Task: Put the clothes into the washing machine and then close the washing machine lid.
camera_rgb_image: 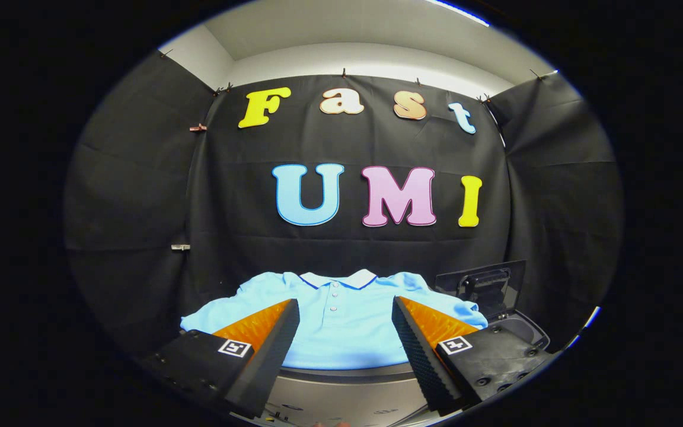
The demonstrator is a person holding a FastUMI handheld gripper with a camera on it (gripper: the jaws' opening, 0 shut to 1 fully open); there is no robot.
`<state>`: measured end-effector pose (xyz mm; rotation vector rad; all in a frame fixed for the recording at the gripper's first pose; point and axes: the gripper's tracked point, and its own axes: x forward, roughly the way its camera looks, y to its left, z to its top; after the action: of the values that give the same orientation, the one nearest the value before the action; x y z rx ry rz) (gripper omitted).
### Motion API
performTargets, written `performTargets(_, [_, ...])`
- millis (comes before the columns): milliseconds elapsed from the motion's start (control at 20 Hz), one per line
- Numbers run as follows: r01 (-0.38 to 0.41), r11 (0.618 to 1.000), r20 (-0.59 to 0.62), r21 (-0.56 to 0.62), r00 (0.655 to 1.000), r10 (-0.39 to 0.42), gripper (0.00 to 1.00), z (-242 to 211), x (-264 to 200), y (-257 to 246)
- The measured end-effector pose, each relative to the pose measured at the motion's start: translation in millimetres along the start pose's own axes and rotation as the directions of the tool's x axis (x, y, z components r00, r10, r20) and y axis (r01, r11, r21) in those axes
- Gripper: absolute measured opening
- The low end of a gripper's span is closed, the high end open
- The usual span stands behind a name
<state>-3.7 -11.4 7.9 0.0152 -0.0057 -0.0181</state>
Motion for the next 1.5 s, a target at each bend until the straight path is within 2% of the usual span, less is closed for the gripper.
performTargets(350, [0.016,1.000,-0.043,-0.001,0.999,-0.016,0.98,-2.5,16.1,-0.8])
performTargets(700, [0.042,0.999,-0.185,-0.010,0.982,-0.043,0.99,-9.2,79.1,-0.8])
performTargets(950, [0.051,0.996,-0.347,-0.068,0.935,-0.071,0.99,-39.4,125.1,0.7])
performTargets(1150, [0.037,0.998,-0.453,-0.057,0.890,-0.059,0.99,-60.0,150.7,7.7])
performTargets(1300, [0.049,0.997,-0.532,-0.054,0.844,-0.070,0.99,-73.1,164.4,7.5])
performTargets(1500, [0.076,0.997,-0.643,0.000,0.764,-0.058,0.99,-84.0,161.0,4.8])
